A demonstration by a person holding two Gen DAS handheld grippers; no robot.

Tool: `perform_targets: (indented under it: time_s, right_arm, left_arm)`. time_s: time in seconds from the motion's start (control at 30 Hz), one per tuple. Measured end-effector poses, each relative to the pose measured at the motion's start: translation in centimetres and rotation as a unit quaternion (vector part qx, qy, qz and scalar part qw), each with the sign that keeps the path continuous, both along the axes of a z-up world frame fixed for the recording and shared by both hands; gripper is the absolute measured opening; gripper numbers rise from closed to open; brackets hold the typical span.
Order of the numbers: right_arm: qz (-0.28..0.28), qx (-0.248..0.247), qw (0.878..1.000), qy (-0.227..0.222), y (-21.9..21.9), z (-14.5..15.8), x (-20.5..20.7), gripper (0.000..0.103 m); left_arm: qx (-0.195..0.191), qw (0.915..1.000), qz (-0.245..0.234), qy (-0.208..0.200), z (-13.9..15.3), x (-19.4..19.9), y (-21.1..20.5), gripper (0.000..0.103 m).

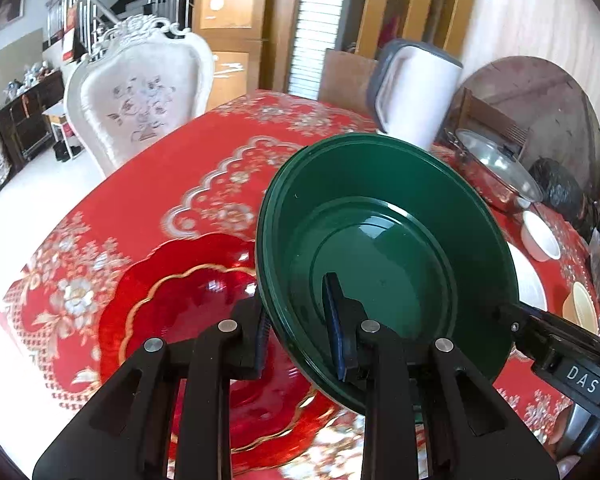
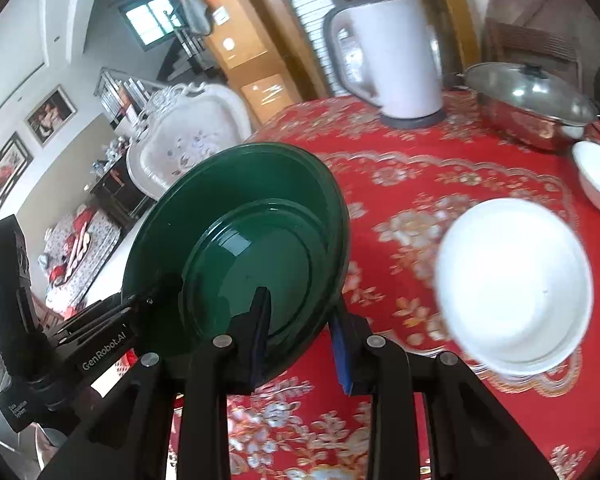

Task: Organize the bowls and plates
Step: 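Lower the green bowl with both grippers onto the red dish stack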

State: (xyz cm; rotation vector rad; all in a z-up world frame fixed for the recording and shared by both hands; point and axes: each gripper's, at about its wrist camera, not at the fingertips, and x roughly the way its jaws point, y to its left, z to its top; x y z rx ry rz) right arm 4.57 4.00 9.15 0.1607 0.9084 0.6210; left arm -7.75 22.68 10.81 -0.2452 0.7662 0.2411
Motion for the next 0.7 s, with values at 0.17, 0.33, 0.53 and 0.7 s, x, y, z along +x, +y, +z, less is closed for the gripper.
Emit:
perform_targets:
  time_s: [0.17, 0.33, 0.53, 0.7]
  right_arm:
    - [0.024, -0.009, 1.000, 0.008, 2.5, -0.9, -0.7, 0.030]
    - [0.045, -0.018, 0.999, 0.013, 4.6, -1.6, -1.4, 0.030]
    - [0.061, -0.027, 0.998, 0.015, 6.4, -1.9, -1.9, 0.031]
    - [0.069, -0.035, 0.997, 0.015, 7.5, -2.2, -2.2, 0.031]
  left_arm:
    - [0.008, 0.9998, 0.017, 0.004, -0.8, -2.0, 1.9, 0.024]
    - [0.005, 0.9994, 0.033, 0.013, -2.0, -3.2, 3.7, 0.024]
    - [-0.007, 0.9987, 0.045, 0.023, -3.2, -3.7, 5.1, 0.024]
    - [-0.005, 0.9984, 0.052, 0.023, -3.5, -4.2, 5.6, 0.024]
